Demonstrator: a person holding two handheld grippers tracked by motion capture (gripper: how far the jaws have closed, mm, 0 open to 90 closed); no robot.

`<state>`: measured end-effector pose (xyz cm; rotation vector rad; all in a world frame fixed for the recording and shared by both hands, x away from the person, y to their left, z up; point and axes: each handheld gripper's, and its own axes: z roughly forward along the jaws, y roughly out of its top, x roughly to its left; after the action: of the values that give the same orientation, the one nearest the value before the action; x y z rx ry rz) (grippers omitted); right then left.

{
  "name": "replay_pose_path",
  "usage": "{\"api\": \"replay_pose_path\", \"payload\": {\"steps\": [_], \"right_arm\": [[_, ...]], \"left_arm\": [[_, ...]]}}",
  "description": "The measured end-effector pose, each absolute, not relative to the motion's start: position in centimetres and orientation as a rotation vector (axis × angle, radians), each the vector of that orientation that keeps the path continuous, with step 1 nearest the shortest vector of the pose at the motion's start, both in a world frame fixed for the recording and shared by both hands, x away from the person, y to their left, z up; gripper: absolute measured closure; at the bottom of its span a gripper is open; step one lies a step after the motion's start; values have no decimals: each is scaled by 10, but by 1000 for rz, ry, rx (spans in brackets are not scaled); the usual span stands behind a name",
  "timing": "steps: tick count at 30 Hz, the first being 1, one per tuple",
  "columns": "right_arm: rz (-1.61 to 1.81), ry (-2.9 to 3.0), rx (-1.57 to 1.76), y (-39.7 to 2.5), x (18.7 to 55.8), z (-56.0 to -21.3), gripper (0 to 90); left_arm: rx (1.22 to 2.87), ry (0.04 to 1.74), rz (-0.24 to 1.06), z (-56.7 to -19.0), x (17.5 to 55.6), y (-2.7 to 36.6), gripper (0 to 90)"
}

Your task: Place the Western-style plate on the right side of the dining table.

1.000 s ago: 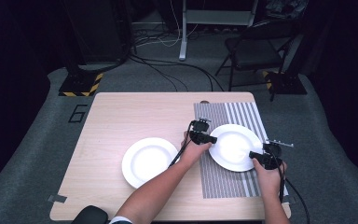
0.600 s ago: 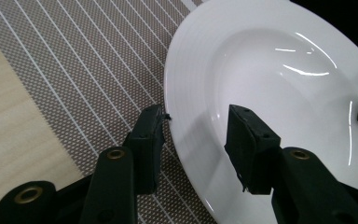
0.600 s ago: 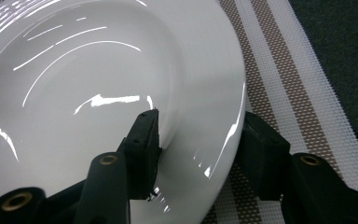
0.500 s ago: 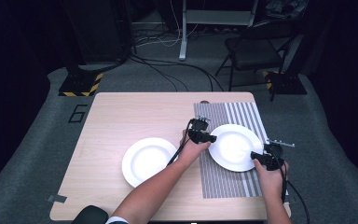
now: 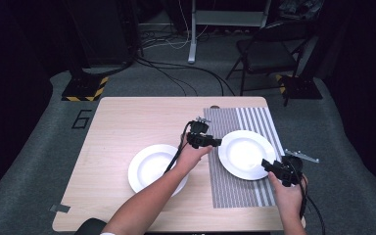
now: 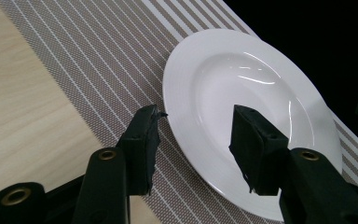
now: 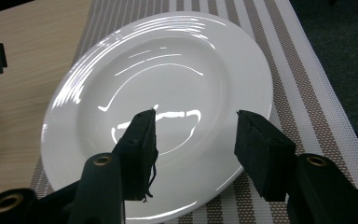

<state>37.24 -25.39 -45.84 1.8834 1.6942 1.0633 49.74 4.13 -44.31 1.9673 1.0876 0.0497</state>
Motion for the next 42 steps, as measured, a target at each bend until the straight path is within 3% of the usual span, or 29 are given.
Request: {"api": "replay_pose_path", "payload": {"steps": [13, 42], "right_arm": [[1183, 1814, 1795, -227, 360, -440, 457], [1289, 2090, 1569, -149, 363, -423, 444]], "left_arm": [[1969, 1080, 62, -428, 484, 80, 509], [1823, 1185, 230, -414, 437, 225, 472]]}}
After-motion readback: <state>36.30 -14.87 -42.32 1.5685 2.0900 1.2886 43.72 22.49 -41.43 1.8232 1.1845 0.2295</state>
